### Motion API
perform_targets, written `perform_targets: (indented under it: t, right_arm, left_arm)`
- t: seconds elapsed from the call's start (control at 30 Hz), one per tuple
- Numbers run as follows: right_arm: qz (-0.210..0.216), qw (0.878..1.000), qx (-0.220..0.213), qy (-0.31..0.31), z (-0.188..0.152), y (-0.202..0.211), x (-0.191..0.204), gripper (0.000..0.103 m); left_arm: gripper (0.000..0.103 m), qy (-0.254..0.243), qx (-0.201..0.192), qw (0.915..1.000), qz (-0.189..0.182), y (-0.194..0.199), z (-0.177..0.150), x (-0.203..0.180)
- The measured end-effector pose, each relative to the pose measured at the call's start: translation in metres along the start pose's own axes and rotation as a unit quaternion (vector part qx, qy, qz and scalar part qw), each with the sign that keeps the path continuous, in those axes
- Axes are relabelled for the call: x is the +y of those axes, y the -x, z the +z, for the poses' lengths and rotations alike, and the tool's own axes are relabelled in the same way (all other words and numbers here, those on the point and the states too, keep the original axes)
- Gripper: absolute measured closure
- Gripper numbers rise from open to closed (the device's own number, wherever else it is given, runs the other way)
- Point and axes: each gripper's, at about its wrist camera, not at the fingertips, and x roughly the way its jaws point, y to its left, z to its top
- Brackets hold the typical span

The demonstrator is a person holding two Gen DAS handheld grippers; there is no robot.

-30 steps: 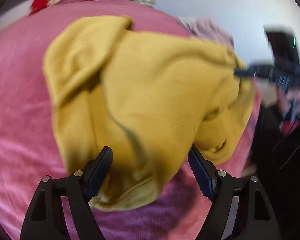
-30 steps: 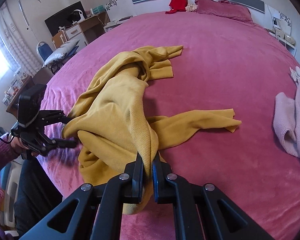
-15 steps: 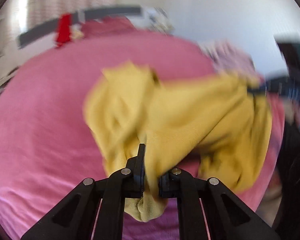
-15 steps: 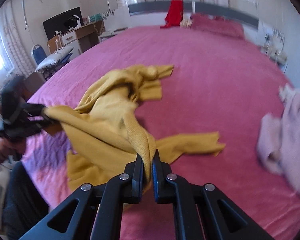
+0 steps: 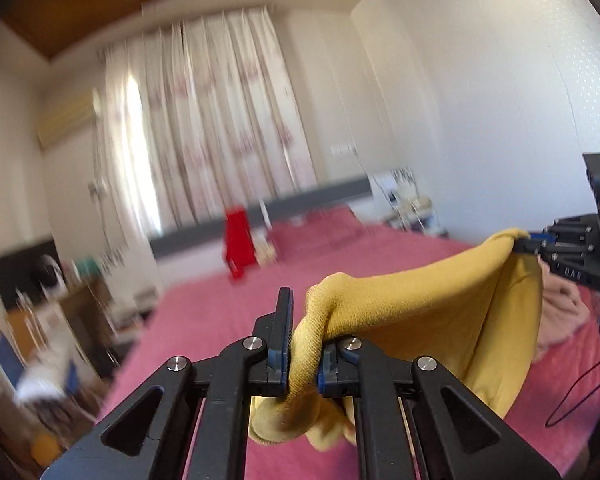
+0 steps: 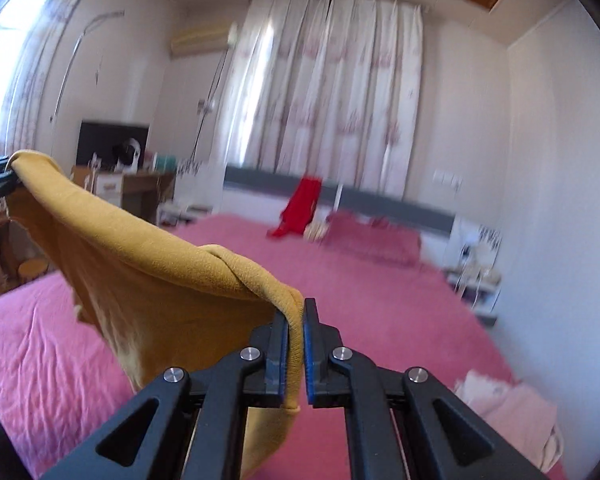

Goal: Fold clothes
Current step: 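Lift the yellow garment with both grippers, holding it up between them, then lay the yellow garment flat on the bed and open both grippers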

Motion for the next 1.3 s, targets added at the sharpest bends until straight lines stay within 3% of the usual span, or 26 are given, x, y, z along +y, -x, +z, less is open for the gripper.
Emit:
perform_targets:
  t: [0.1, 0.23, 0.3, 0.37, 0.43, 0.53, 0.67, 0.77, 0.87, 0.93, 0.97, 1.07, 1.13, 1.17, 1.2, 1.23, 1.27, 1.3]
  right_arm:
    - [-0.022, 0.997, -0.072, 0.011, 0.054, 0.035, -0.012, 0.098]
    - [-0.050, 0.987, -0.151, 0.037, 0.107, 0.084, -0.017, 0.098]
    - [-0.053, 0.983, -0.173, 0.037, 0.118, 0.109, -0.022, 0.098]
    - [-0.055, 0.979, -0.195, 0.036, 0.128, 0.134, -0.027, 0.098]
    - [-0.043, 0.979, -0.199, 0.022, 0.124, 0.155, -0.034, 0.098]
    - [-0.015, 0.982, -0.187, -0.005, 0.099, 0.180, -0.040, 0.098]
    - [0.018, 0.987, -0.152, -0.039, 0.044, 0.203, -0.032, 0.098]
    - [0.045, 0.991, -0.099, -0.076, -0.004, 0.204, -0.020, 0.098]
    - [0.059, 0.995, -0.024, -0.073, -0.032, 0.176, -0.010, 0.098]
    - [0.075, 0.995, 0.023, -0.058, -0.036, 0.143, -0.005, 0.098]
    - [0.082, 0.995, 0.026, -0.060, -0.029, 0.125, -0.007, 0.098]
    - [0.093, 0.993, 0.023, -0.067, -0.007, 0.072, -0.021, 0.098]
    - [0.066, 0.996, -0.009, -0.066, 0.018, 0.034, -0.029, 0.098]
    - [0.047, 0.997, -0.024, -0.060, 0.027, 0.015, -0.031, 0.098]
    - [0.028, 0.997, -0.039, -0.054, 0.037, -0.005, -0.032, 0.098]
    - [0.026, 0.998, -0.009, -0.054, 0.026, -0.038, -0.030, 0.098]
    - [0.024, 0.998, 0.022, -0.055, 0.014, -0.071, -0.028, 0.096]
    - [0.023, 0.997, 0.053, -0.055, 0.002, -0.105, -0.026, 0.088]
  left_arm:
    - [0.091, -0.027, -0.046, 0.9974, 0.048, 0.028, 0.045, -0.001]
    - [0.089, -0.058, -0.105, 0.9876, 0.101, 0.075, 0.088, -0.017]
    - [0.084, -0.065, -0.122, 0.9846, 0.107, 0.100, 0.099, -0.023]
    - [0.072, -0.069, -0.131, 0.9831, 0.108, 0.126, 0.107, -0.028]
    - [0.066, -0.058, -0.125, 0.9864, 0.089, 0.148, 0.101, -0.033]
    - [0.064, -0.042, -0.112, 0.9908, 0.063, 0.178, 0.080, -0.052]
    - [0.064, 0.020, -0.078, 0.9960, 0.038, 0.194, 0.018, -0.075]
    - [0.064, 0.074, -0.030, 0.9960, 0.041, 0.190, -0.040, -0.088]
    - [0.064, 0.108, 0.037, 0.9926, 0.042, 0.159, -0.085, -0.089]
    - [0.064, 0.105, 0.064, 0.9916, 0.041, 0.121, -0.092, -0.075]
    - [0.064, 0.103, 0.077, 0.9909, 0.041, 0.101, -0.094, -0.068]
    - [0.064, 0.054, 0.065, 0.9952, 0.048, 0.041, -0.062, -0.049]
    - [0.063, -0.017, 0.034, 0.9967, 0.072, -0.011, -0.022, -0.039]
    - [0.054, -0.052, 0.023, 0.9949, 0.083, -0.038, -0.011, -0.038]
    - [0.048, -0.075, 0.037, 0.9917, 0.097, -0.075, -0.020, -0.038]
    - [0.044, -0.097, 0.054, 0.9874, 0.113, -0.112, -0.032, -0.038]
    - [0.043, -0.095, 0.104, 0.9836, 0.112, -0.145, -0.060, -0.038]
    - [0.043, -0.089, 0.158, 0.9772, 0.109, -0.176, -0.092, -0.038]
